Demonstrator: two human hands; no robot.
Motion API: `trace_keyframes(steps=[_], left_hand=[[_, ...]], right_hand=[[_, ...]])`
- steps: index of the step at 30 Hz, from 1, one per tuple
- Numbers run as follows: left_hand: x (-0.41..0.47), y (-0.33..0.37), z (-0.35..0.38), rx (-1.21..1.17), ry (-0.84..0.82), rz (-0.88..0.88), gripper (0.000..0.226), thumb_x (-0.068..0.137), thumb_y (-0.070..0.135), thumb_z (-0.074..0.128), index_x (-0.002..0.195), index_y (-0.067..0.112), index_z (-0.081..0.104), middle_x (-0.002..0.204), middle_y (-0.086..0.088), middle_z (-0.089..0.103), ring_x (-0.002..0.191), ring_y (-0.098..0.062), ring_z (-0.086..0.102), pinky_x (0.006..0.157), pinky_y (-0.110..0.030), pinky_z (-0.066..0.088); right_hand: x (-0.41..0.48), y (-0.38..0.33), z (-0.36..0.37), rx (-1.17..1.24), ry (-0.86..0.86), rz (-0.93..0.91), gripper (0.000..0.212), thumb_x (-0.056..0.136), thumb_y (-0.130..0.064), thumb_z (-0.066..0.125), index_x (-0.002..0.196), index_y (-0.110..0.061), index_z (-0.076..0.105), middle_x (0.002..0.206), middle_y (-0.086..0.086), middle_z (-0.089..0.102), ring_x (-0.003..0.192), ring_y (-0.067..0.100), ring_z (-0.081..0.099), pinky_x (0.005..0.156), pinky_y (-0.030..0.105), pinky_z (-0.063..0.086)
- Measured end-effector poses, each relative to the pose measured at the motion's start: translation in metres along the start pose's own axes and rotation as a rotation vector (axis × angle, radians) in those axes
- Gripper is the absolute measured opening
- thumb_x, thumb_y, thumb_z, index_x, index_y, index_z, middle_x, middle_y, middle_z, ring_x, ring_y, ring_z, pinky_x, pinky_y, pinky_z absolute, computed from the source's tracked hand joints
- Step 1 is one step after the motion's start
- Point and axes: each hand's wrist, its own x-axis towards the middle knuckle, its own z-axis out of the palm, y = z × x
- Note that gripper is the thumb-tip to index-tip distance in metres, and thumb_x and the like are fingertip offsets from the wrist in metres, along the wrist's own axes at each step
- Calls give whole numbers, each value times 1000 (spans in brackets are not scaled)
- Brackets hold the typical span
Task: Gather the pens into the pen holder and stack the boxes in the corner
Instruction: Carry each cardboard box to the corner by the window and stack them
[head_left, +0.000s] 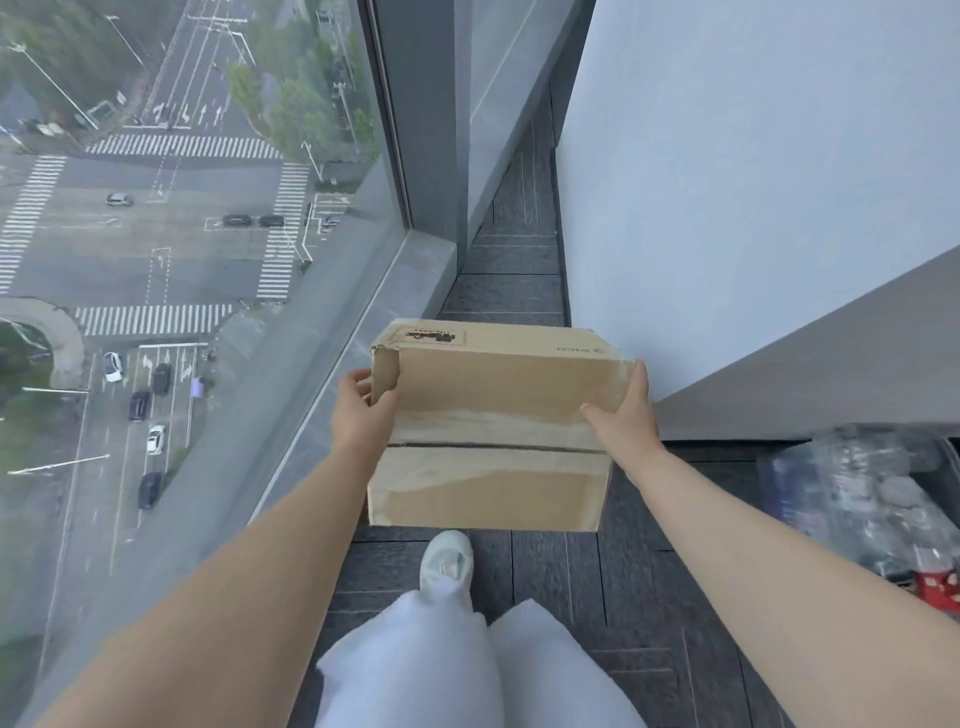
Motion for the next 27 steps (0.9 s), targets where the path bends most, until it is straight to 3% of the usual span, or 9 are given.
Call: trace_keyframes(steps=[5, 11, 15, 18, 23, 25, 27], left_hand=[[53, -69, 37, 14, -49, -2, 43, 88, 12, 52, 130, 17, 45, 129, -5, 56, 105, -16, 53, 85, -29, 39], [111, -126, 77, 26, -160, 35, 53, 93, 6, 44, 144, 15, 33, 141, -2, 47, 129, -16, 43, 99, -23, 30], [151, -155, 96, 41, -232, 40, 59, 94, 12, 44, 148, 21, 23, 151, 4, 33, 138, -16, 33, 114, -31, 23], [175, -163, 109, 42, -256, 57, 60, 95, 15, 44, 149, 20, 18, 153, 6, 28, 141, -15, 28, 118, -34, 20], [212, -164, 121, 101, -295, 88, 69, 90, 18, 49, 149, 24, 15, 152, 5, 32, 134, -16, 38, 111, -35, 32], [220, -162, 124, 188, -275, 105, 72, 90, 13, 51, 150, 24, 13, 150, 6, 32, 124, -14, 42, 98, -27, 36], [224, -161, 130, 352, -235, 176, 74, 89, 9, 51, 149, 25, 10, 149, 3, 31, 128, -19, 39, 96, -27, 34]], right_hand=[[55, 59, 45, -40, -10, 41, 89, 86, -18, 57, 147, -29, -7, 150, 9, 21, 132, 29, 35, 96, 33, 34], [121, 104, 91, -60, 16, 23, 92, 76, -23, 65, 145, -26, 4, 137, 16, 37, 122, 34, 45, 103, 47, 40], [158, 125, 113, -62, 29, -7, 98, 79, -21, 66, 148, -21, -4, 141, 17, 31, 128, 33, 40, 107, 44, 36], [180, 135, 125, -30, 48, -56, 93, 81, -15, 63, 147, -20, -3, 144, 16, 25, 131, 30, 35, 106, 34, 30], [215, 138, 132, 12, 67, -135, 80, 82, -13, 60, 146, -19, 13, 146, 10, 26, 134, 22, 31, 94, 18, 21], [231, 139, 137, 1, 50, -150, 80, 80, -14, 61, 146, -17, 16, 147, 9, 31, 135, 20, 32, 100, 18, 23], [244, 138, 142, -31, 0, -162, 82, 78, -15, 62, 147, -16, 17, 150, 7, 29, 138, 18, 29, 110, 24, 22]])
